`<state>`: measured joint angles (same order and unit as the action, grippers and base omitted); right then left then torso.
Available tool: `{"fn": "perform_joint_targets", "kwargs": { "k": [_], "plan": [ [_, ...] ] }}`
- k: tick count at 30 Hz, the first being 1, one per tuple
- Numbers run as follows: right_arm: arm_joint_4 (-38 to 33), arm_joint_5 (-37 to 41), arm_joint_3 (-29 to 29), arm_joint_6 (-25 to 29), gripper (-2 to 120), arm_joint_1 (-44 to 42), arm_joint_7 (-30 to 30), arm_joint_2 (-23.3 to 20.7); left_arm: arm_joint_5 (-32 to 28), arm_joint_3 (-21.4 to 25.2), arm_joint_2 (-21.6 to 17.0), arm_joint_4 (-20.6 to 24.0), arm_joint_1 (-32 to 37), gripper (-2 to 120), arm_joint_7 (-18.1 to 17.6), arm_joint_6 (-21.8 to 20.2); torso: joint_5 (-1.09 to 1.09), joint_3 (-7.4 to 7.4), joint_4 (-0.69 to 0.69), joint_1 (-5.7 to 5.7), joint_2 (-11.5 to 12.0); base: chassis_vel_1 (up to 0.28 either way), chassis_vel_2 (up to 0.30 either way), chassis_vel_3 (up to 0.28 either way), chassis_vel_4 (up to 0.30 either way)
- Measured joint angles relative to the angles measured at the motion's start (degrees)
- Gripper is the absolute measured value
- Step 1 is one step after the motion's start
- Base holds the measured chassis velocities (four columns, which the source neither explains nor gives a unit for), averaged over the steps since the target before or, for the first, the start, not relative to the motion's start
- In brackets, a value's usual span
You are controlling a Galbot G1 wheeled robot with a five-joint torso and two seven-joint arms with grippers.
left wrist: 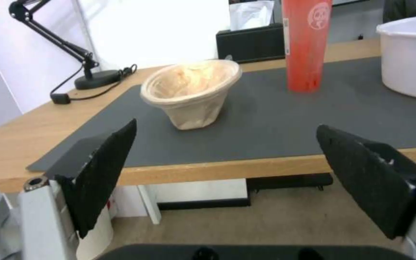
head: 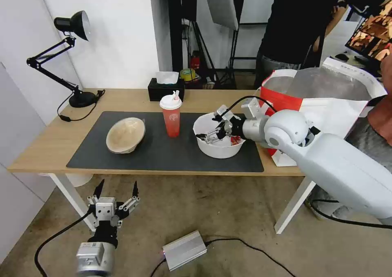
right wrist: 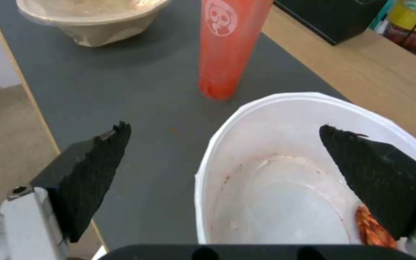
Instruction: Pick up the trash from the table and place it into the takeout bag.
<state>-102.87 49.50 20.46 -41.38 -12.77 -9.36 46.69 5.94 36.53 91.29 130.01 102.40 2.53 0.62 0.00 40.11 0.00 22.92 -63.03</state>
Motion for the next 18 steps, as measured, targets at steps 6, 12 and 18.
{"fn": "perform_joint_targets", "kwargs": {
  "k": [6, 12, 18],
  "plan": [
    [0.20, 1.16, 1.77, 0.00, 100, 0.25, 2.27, 0.41, -0.03, 0.07, -0.01, 0.02, 0.00, 100, 0.01, -0.02, 0.00, 0.00, 0.00, 0.00, 0.00, 0.000, 0.000, 0.000, 0.000],
    [0.21, 2.59, 2.81, -0.01, 100, 0.35, 4.91, 0.59, -0.06, 0.15, -0.01, 0.14, -0.02, 100, 0.01, -0.03, 0.00, 0.00, 0.00, 0.00, 0.00, 0.000, 0.000, 0.000, 0.000],
    [0.11, 3.39, 3.63, -0.01, 100, 0.33, 6.66, 0.51, -0.08, 0.16, -0.01, 0.19, -0.02, 100, 0.00, -0.03, 0.00, 0.00, 0.00, 0.00, 0.00, 0.000, 0.000, 0.000, 0.000]
  ]
}}
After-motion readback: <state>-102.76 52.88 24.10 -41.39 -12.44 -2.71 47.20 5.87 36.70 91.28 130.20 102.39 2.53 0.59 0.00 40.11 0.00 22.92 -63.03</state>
